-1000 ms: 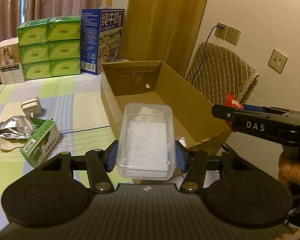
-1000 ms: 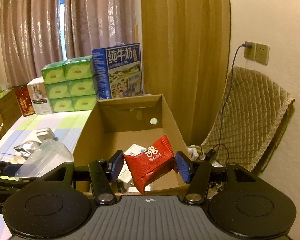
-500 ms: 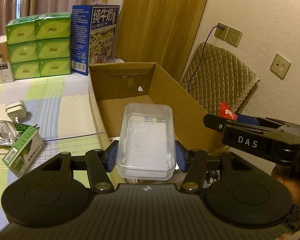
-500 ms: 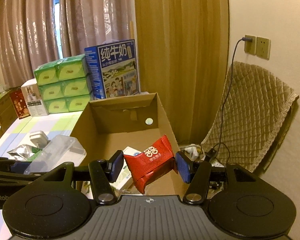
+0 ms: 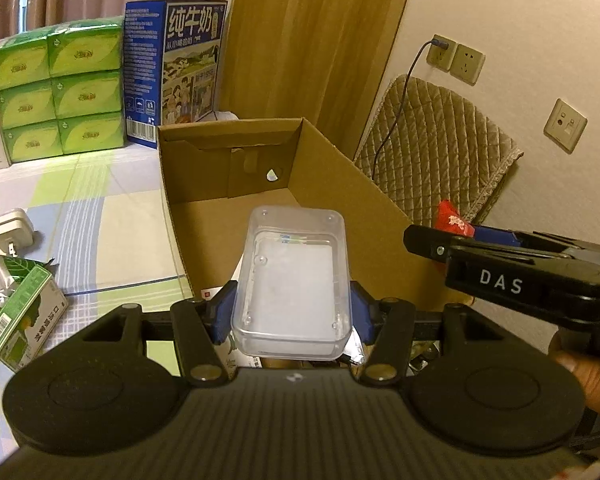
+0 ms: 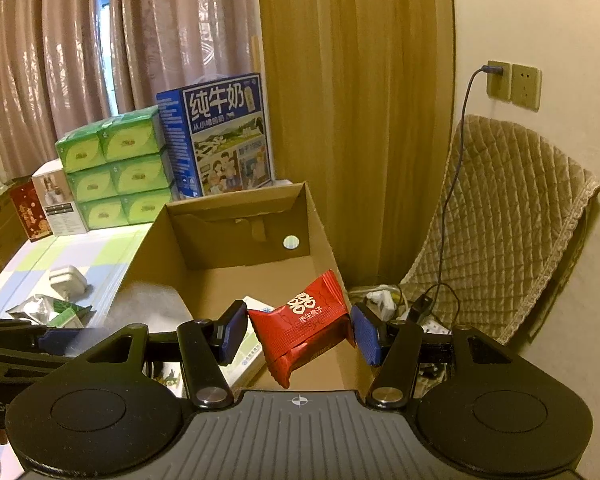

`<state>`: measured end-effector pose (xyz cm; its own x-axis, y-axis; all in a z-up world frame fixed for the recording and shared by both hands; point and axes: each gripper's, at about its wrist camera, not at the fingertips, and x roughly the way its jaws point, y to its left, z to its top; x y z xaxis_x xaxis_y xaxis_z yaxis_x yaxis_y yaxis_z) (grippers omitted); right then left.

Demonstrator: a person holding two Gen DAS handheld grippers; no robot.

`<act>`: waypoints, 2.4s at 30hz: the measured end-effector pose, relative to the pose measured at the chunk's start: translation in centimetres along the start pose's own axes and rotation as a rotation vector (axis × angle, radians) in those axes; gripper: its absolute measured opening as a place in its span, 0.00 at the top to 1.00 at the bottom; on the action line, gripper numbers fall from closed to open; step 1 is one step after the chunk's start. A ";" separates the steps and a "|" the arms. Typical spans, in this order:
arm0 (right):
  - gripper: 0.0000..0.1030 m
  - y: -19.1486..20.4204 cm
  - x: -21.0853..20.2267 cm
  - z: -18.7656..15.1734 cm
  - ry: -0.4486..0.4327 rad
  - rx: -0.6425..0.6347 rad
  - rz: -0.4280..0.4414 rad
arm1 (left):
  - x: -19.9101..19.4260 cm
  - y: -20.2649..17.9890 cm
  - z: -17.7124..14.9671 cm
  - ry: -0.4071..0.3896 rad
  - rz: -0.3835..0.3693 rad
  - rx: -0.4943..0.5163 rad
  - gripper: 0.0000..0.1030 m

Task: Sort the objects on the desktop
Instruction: 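Carry container and snack packet into the cardboard box and open both tools, then withdraw both open tools from the cardboard box back over the table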

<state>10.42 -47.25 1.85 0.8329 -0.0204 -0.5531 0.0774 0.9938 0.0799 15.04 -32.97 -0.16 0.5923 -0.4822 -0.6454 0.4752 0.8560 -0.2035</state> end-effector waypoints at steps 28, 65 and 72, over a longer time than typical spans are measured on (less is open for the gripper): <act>0.13 1.1 -1.0 0.4 -0.017 0.071 0.089 | -4.5 6.4 -1.9 -0.043 0.113 -0.106 0.34; 0.07 18.8 -3.4 -1.0 -0.001 -0.190 0.335 | -17.1 22.1 -9.8 -0.062 0.394 -0.208 0.08; 0.07 21.5 -0.8 -1.7 0.050 -0.317 0.372 | -16.4 24.4 -9.5 -0.028 0.399 -0.150 0.08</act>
<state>10.51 -25.68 2.60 0.7445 0.3398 -0.5747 -0.3974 0.9172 0.0275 10.71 -2.36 -1.53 0.7287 -0.1105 -0.6758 0.1062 0.9932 -0.0479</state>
